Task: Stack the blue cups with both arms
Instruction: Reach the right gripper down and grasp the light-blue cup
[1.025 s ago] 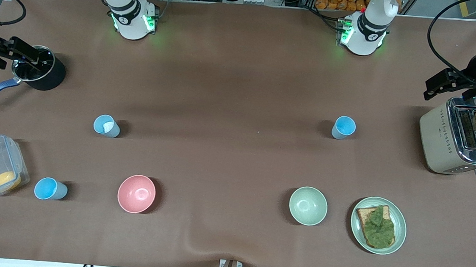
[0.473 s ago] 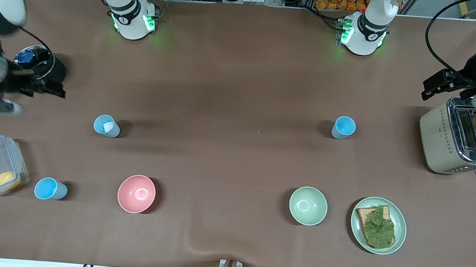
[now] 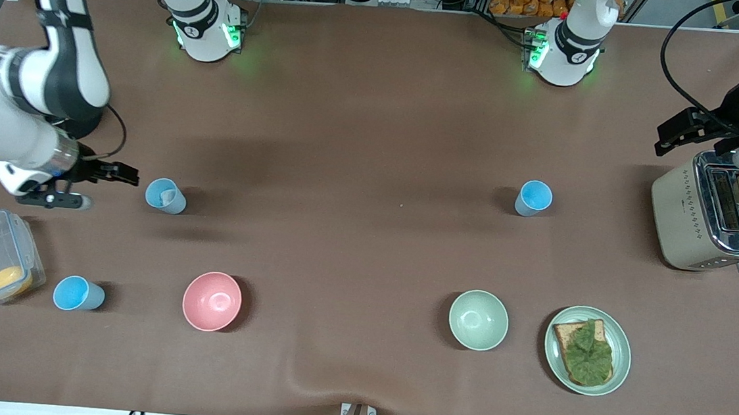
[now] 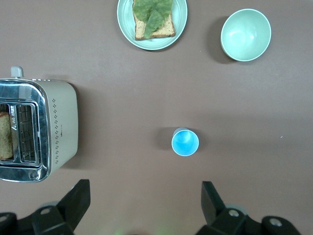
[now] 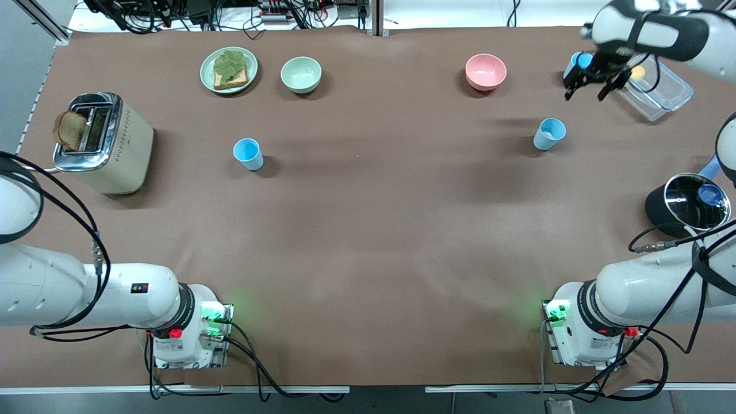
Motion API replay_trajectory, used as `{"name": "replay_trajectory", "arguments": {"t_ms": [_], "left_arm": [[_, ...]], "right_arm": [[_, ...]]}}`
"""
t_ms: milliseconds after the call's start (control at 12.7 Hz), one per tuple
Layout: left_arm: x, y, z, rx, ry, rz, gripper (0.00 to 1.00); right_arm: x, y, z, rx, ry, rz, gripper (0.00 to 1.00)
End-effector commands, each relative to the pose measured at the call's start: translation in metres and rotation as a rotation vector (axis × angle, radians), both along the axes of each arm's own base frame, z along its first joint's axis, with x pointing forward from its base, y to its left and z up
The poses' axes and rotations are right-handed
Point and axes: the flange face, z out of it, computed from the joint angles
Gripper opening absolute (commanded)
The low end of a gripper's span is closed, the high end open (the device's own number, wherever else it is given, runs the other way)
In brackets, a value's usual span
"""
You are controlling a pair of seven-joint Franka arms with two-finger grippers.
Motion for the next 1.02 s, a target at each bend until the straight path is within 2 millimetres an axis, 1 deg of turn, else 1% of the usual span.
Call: {"name": "replay_trajectory", "arguments": {"t_ms": [0,79,158,236,315,473,709,788,946], "left_arm": [[-0.001,0.001,0.004,-0.012,0.005,0.014,1.0],[-0.002,0.001,0.005,-0.011,0.004,0.013,1.0],[-0.001,0.002,0.004,-0.011,0.005,0.015,1.0],[-0.001,0.001,0.004,-0.012,0.005,0.014,1.0],[-0.001,0.002,0.004,-0.011,0.005,0.015,1.0],[-0.001,0.003,0.003,-0.012,0.007,0.014,1.0],[-0.001,0.004,0.004,-0.009,0.005,0.015,1.0],[-0.001,0.004,0.004,-0.01,0.005,0.015,1.0],[-0.001,0.004,0.003,-0.008,0.006,0.012,1.0]], "right_arm": [[-0.002,-0.012,-0.033,-0.003,0.016,-0.003,0.89],[-0.002,-0.013,-0.044,-0.003,0.024,-0.005,0.83],[-0.003,-0.011,-0.054,-0.002,0.04,-0.002,0.74],[-0.002,-0.012,-0.062,-0.002,0.047,-0.004,0.69],[-0.002,-0.012,-0.068,-0.003,0.047,-0.002,0.66],[0.0,-0.013,-0.079,-0.003,0.05,-0.004,0.64],[0.001,-0.008,-0.093,-0.002,0.056,0.001,0.53],[0.001,-0.007,-0.1,-0.002,0.056,0.004,0.45],[0.001,-0.003,-0.106,-0.002,0.057,0.009,0.12]]}}
